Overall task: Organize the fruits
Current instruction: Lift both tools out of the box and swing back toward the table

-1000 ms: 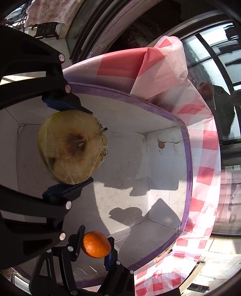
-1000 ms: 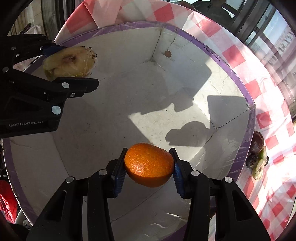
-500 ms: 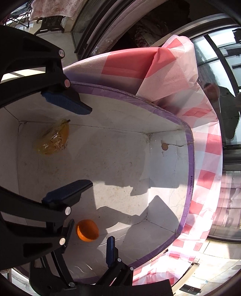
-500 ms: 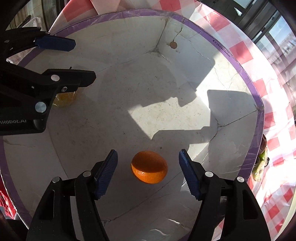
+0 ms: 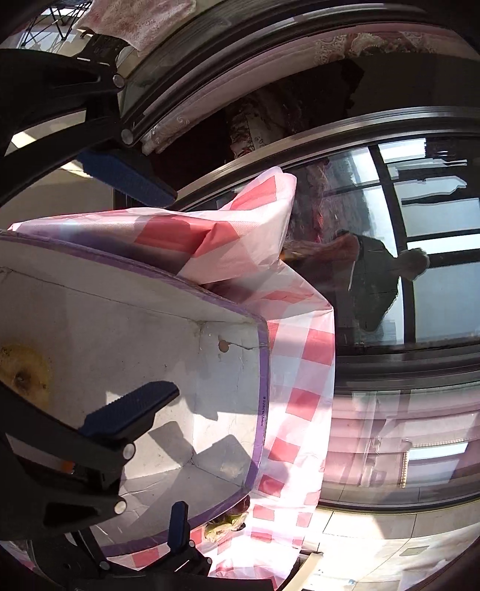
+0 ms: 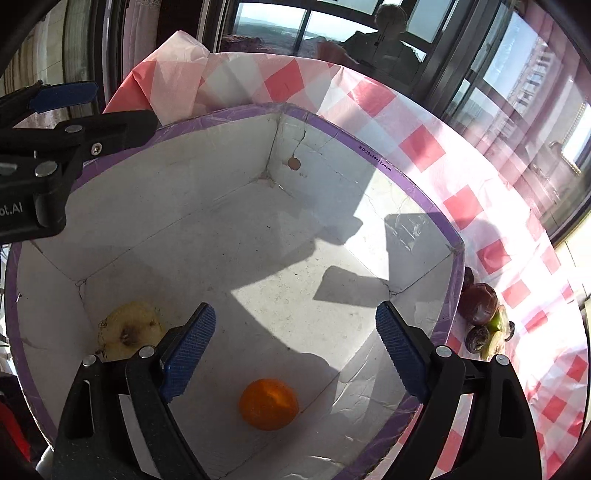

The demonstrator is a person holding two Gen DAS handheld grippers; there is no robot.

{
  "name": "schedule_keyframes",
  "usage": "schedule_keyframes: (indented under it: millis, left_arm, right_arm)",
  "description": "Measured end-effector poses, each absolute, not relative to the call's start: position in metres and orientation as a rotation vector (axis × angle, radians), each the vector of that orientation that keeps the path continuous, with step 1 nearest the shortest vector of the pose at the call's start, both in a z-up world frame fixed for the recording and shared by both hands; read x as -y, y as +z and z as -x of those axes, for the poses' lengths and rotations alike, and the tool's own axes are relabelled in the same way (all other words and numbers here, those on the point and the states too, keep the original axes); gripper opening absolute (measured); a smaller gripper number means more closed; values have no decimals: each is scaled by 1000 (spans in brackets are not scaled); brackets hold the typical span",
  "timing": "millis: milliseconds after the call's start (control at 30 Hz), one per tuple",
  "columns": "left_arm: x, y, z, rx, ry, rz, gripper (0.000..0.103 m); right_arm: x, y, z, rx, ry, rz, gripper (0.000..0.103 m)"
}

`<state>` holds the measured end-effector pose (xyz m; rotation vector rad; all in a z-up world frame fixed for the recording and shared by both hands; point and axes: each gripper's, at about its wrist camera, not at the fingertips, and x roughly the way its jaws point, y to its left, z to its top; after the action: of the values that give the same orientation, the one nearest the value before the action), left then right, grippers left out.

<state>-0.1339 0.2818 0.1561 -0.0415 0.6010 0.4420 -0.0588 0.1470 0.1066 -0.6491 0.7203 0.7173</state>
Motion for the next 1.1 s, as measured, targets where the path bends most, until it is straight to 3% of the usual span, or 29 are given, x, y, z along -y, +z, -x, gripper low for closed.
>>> schedule_keyframes:
  millis: [67, 500, 1100]
  left_arm:
    - [-293, 179, 139, -499, 466, 61, 101]
    - [-356, 262, 134, -129, 485, 104, 101]
    - [-439, 254, 176, -137, 819, 120, 101]
  right_arm:
    - [-144, 120, 56, -665, 691, 621, 86]
    - [-128, 150, 47, -519, 669, 448, 86]
    - [-133, 134, 43, -535, 680, 421, 86]
